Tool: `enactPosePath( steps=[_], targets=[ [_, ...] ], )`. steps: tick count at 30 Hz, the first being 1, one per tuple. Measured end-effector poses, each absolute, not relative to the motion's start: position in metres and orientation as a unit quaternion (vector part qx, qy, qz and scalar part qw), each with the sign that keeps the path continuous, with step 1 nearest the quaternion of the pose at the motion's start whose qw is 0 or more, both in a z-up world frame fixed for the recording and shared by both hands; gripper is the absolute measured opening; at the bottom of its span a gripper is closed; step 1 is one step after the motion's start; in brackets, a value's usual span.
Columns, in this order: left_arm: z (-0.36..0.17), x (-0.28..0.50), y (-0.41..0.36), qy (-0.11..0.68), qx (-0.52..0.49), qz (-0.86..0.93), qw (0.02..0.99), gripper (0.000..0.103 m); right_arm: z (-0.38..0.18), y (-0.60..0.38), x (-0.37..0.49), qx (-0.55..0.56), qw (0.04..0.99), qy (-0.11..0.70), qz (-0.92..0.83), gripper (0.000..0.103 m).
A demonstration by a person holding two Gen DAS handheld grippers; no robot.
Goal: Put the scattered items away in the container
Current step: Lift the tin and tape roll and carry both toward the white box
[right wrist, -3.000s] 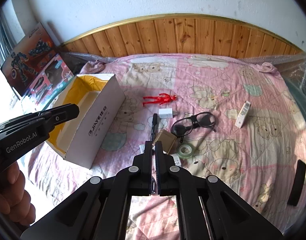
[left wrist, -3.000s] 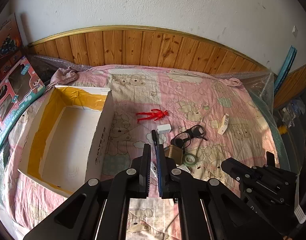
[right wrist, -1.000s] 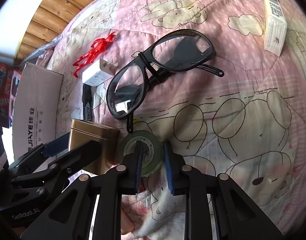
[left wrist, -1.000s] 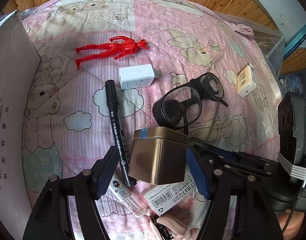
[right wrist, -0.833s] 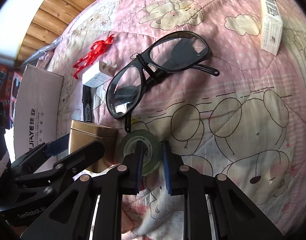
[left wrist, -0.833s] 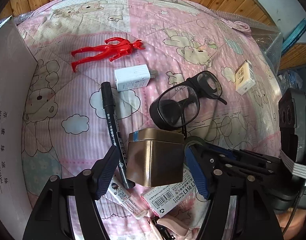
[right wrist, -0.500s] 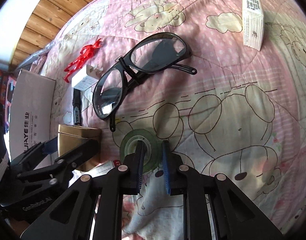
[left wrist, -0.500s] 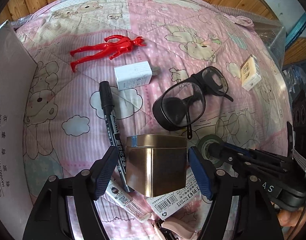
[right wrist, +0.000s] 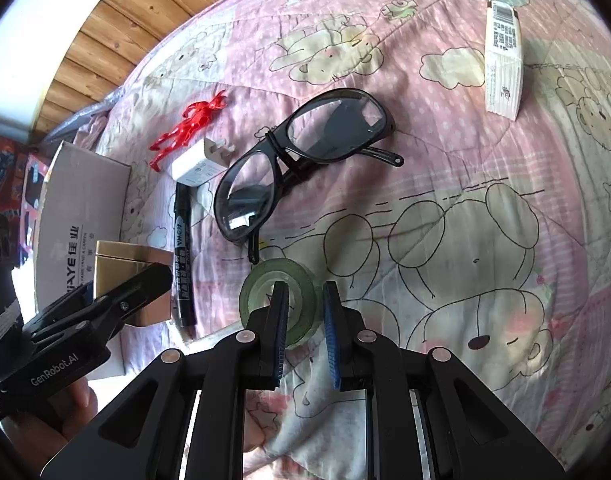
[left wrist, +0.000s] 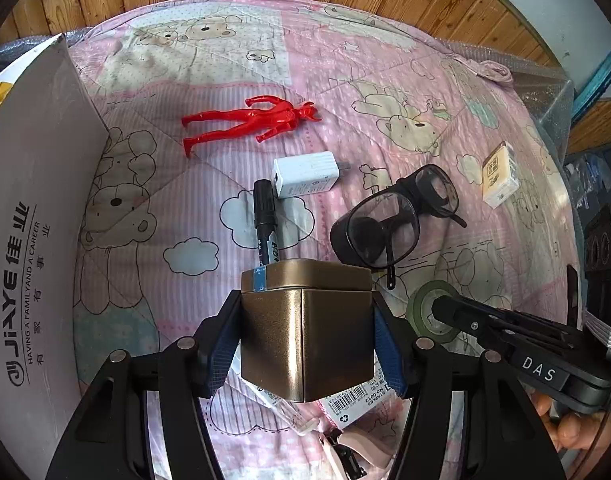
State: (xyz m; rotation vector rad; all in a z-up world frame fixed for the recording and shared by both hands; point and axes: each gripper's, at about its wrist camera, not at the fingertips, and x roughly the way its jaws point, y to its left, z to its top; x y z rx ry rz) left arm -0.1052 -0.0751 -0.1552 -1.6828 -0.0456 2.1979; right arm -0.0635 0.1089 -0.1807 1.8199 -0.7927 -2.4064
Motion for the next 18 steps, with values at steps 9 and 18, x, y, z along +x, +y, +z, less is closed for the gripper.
enactPosePath(
  steps=[9, 18],
  targets=[
    [-0.133, -0.097, -0.101, -0.051, -0.586, 0.788, 0.183, 0.062, -0.159, 0.089, -0.066, 0.578, 0.03, -0.237, -0.78, 0.018],
    [-0.105, -0.089, -0.132, -0.086, -0.567, 0.8, 0.174, 0.062, -0.136, 0.056, -0.066, 0.574, 0.057, -0.209, -0.789, 0.018]
  ],
)
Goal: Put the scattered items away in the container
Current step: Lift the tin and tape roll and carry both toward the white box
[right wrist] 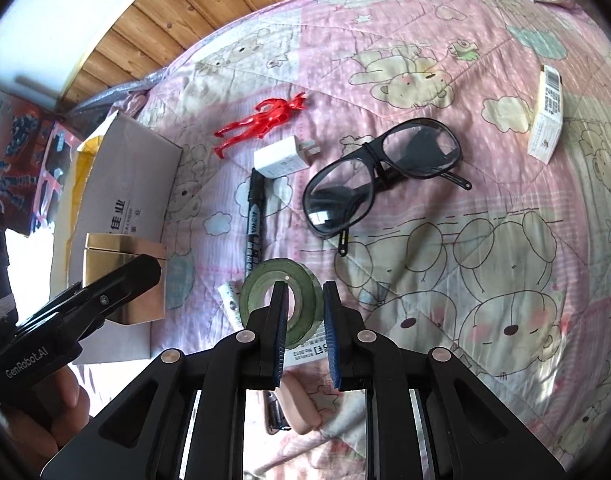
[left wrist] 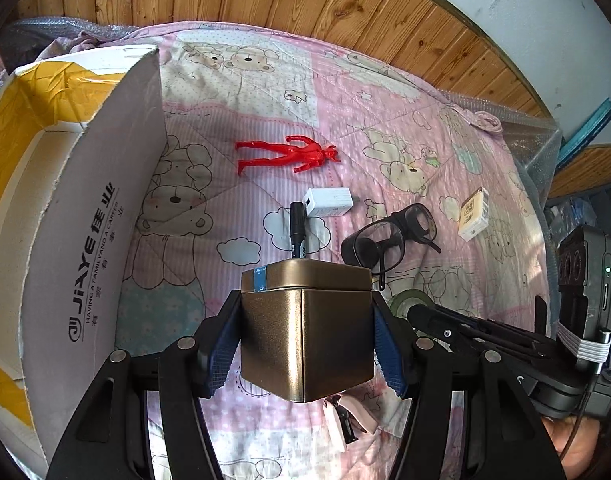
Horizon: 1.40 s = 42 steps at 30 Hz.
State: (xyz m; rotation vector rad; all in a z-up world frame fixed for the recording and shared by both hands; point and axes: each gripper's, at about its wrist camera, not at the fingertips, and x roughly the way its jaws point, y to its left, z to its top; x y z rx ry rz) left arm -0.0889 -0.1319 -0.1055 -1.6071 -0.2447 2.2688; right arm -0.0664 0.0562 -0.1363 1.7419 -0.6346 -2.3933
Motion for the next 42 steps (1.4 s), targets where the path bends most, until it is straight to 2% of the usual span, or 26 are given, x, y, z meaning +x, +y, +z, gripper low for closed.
enactPosePath(
  steps=[42],
  targets=[
    [-0.008, -0.053, -0.282, -0.168, -0.477, 0.861, 0.056, 0.062, -0.022, -0.108, -0.09, 0.528, 0.212, -0.084, -0.818, 0.018]
  ],
)
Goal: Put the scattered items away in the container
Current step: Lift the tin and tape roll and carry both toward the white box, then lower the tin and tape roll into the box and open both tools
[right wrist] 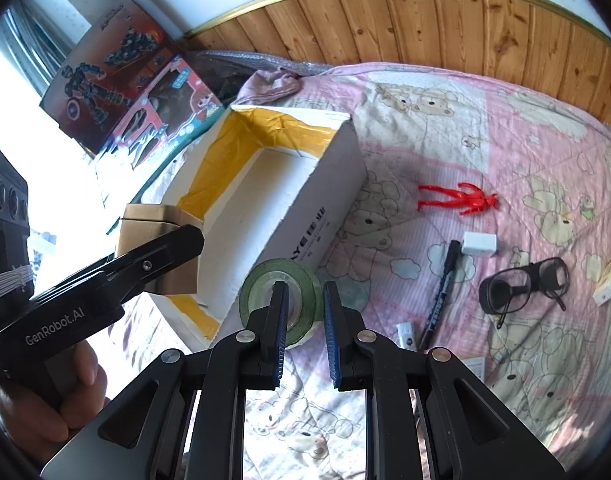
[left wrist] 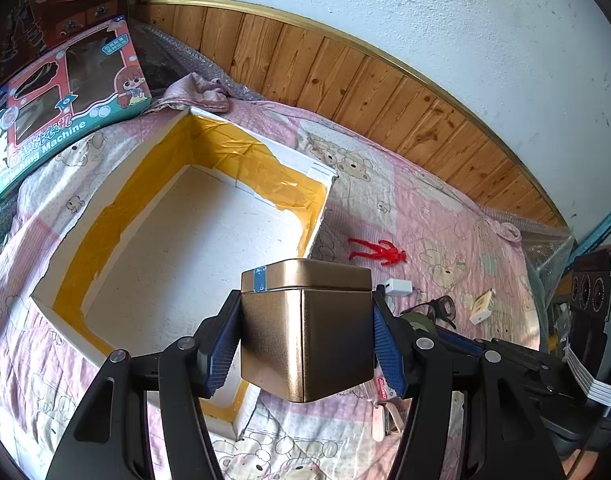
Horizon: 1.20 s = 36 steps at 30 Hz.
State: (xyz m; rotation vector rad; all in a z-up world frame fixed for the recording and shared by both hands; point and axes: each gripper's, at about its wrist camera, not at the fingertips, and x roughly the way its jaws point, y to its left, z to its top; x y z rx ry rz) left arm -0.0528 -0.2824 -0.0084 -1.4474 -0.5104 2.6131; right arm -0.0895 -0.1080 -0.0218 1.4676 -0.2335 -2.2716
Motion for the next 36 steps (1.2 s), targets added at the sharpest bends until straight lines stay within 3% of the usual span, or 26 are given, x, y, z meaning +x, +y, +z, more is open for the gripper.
enactPosePath(
  steps=[20, 36],
  targets=[
    [-0.001, -0.085, -0.339, -0.194, -0.46, 0.866, 0.009, 0.062, -0.015, -0.164, -0.14, 0.525, 0.258, -0.066, -0.808, 0.018],
    [-0.039, -0.147, -0.359, -0.185, -0.492, 0.851, -0.02, 0.062, -0.032, -0.188, -0.194, 0.533, 0.253, -0.05, -0.806, 0.018]
  ],
)
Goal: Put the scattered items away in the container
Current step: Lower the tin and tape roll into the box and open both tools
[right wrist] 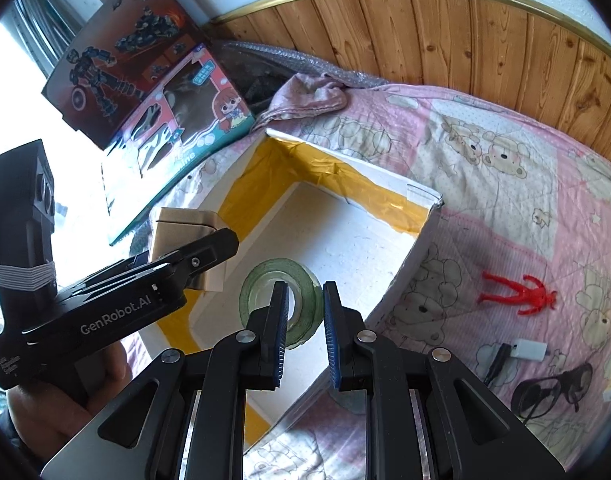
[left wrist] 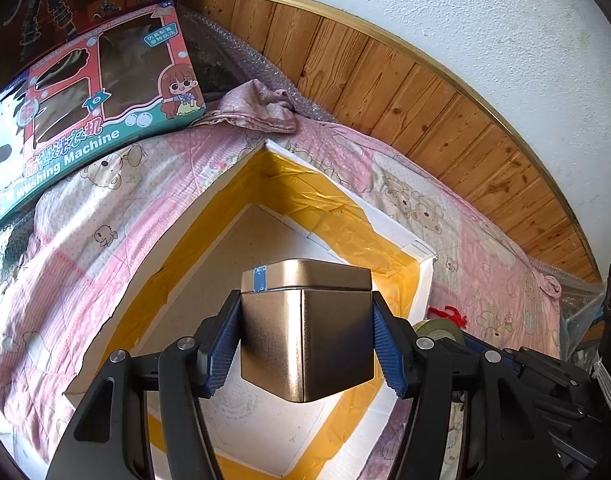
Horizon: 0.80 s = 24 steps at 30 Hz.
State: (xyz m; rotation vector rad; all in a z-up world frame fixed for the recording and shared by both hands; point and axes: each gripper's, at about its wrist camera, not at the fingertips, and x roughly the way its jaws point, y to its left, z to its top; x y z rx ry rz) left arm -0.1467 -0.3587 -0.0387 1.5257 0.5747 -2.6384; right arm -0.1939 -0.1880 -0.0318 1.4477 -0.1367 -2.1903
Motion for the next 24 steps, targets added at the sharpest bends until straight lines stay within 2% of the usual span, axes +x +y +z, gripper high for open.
enactPosePath(
  steps=[24],
  targets=[
    [-0.09, -0.197, -0.372, 0.14, 0.537, -0.831, 0.039, 0.062, -0.069, -0.23, -0.23, 0.557, 0.185, 0.033, -0.809, 0.018]
  ],
)
